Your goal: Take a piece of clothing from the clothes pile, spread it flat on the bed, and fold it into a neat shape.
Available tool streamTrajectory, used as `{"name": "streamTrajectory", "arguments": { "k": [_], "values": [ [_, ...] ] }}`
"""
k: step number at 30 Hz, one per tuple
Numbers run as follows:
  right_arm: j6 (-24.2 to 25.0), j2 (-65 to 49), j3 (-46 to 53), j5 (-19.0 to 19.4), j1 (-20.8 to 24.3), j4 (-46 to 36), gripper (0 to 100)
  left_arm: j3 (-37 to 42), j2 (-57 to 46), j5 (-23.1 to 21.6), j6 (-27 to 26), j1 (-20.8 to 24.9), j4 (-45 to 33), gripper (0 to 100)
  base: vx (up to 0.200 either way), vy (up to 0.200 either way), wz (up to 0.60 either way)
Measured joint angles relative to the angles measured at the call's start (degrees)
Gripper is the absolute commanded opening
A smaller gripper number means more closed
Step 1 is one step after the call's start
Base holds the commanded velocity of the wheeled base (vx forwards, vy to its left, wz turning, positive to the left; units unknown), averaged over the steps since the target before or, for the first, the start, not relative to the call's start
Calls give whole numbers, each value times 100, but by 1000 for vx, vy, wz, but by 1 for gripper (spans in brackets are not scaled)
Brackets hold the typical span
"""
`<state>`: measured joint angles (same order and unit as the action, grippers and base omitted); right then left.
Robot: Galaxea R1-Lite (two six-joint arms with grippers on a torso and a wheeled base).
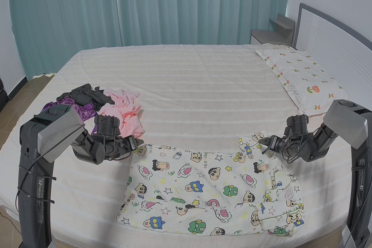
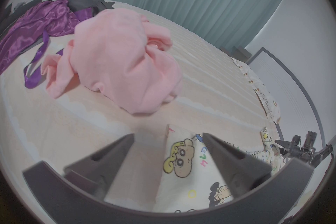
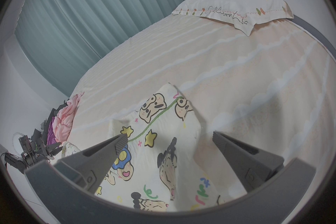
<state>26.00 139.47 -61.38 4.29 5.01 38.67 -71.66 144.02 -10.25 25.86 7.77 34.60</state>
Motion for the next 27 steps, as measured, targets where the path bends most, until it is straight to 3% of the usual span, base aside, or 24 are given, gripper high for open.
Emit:
{"name": "streamTrajectory", "arguments": {
  "k": [5,17,18,27],
  "values": [
    [5,22,24,0,-22,28,100,90,-37,-435,-11,30,9,100,0,0,0],
    [-6,27,68,2,-39,39,100,-227,232,-547,0,354,32,100,0,0,0],
    [-6,27,72,5,-46,39,100,-251,258,-536,0,364,29,0,0,0,0],
    [-24,30,57,183,-68,41,100,-233,333,-367,156,354,40,0,0,0,0]
  ]
}}
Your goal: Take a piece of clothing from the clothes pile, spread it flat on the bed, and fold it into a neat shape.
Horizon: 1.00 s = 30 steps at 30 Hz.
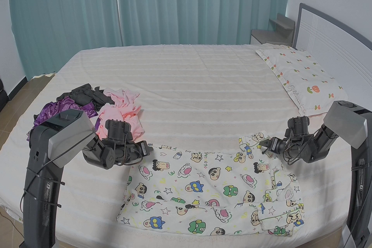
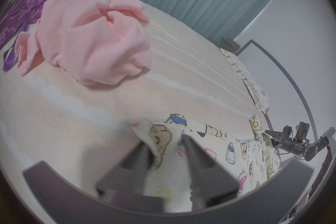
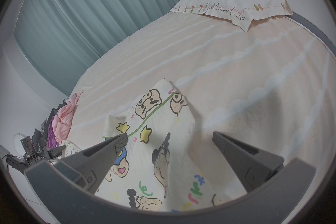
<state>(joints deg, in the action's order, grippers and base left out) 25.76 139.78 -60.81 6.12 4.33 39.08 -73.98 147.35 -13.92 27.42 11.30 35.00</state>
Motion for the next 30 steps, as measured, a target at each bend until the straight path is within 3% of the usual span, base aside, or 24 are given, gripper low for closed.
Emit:
{"name": "streamTrajectory", "arguments": {
  "k": [7,17,18,30],
  "values": [
    [-30,90,-165,301,-23,5,100,56,1,141,79,-37,191,0,0,0,0],
    [-66,483,-579,408,35,-16,100,336,-156,156,110,-69,208,0,0,0,0],
    [-66,505,-600,408,38,-20,0,349,-168,156,110,-74,206,0,0,0,0],
    [2,532,-603,538,18,-5,0,549,-295,163,110,-78,211,0,0,0,0]
  ]
}}
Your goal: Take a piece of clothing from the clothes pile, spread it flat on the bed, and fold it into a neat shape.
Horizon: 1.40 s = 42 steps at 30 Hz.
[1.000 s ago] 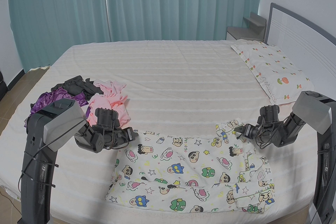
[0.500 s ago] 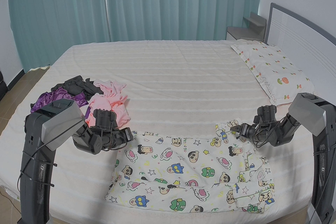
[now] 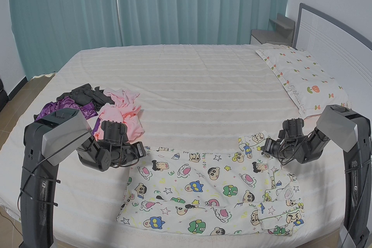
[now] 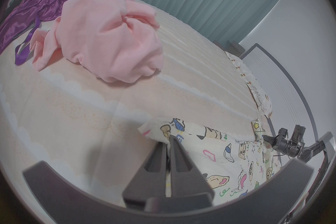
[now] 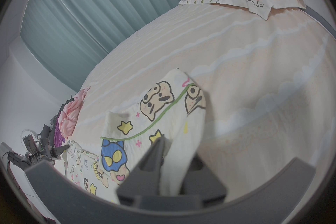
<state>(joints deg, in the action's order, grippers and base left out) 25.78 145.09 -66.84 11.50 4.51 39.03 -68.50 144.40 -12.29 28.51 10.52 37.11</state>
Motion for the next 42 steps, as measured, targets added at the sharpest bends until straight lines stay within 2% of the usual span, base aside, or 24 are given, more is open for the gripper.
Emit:
{"name": "streamTrajectory", "arguments": {
  "k": [7,11,19,27,42],
  "values": [
    [32,-185,116,235,-113,38,0,67,-104,2,0,-7,13,0,0,0,0],
    [27,-372,299,591,-190,119,0,100,-162,52,-2,-5,61,0,0,0,0],
    [32,-575,857,952,-377,1384,0,166,-291,154,44,2,79,0,0,0,0],
    [13,-612,1189,1020,-458,1997,0,213,-462,180,77,4,187,0,0,0,0],
    [22,-634,1167,996,-416,2274,0,158,-551,261,85,11,239,0,0,0,0]
  ]
}}
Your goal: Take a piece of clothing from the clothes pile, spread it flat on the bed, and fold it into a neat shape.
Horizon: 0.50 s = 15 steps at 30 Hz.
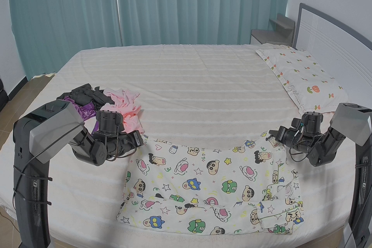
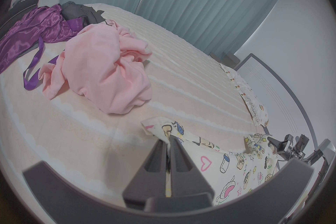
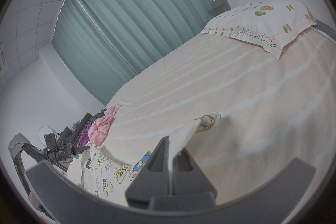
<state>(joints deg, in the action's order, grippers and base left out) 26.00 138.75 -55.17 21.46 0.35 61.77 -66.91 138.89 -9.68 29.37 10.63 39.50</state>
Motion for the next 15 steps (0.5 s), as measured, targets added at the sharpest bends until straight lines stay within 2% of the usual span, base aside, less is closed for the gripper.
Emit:
{"name": "streamTrajectory", "arguments": {
  "k": [8,15],
  "values": [
    [-9,-27,22,-9,20,0,0,-113,0,112,-6,13,-6,0,0,0,0],
    [-22,-157,232,30,16,13,0,118,-82,110,-6,15,-28,0,0,0,0]
  ]
}}
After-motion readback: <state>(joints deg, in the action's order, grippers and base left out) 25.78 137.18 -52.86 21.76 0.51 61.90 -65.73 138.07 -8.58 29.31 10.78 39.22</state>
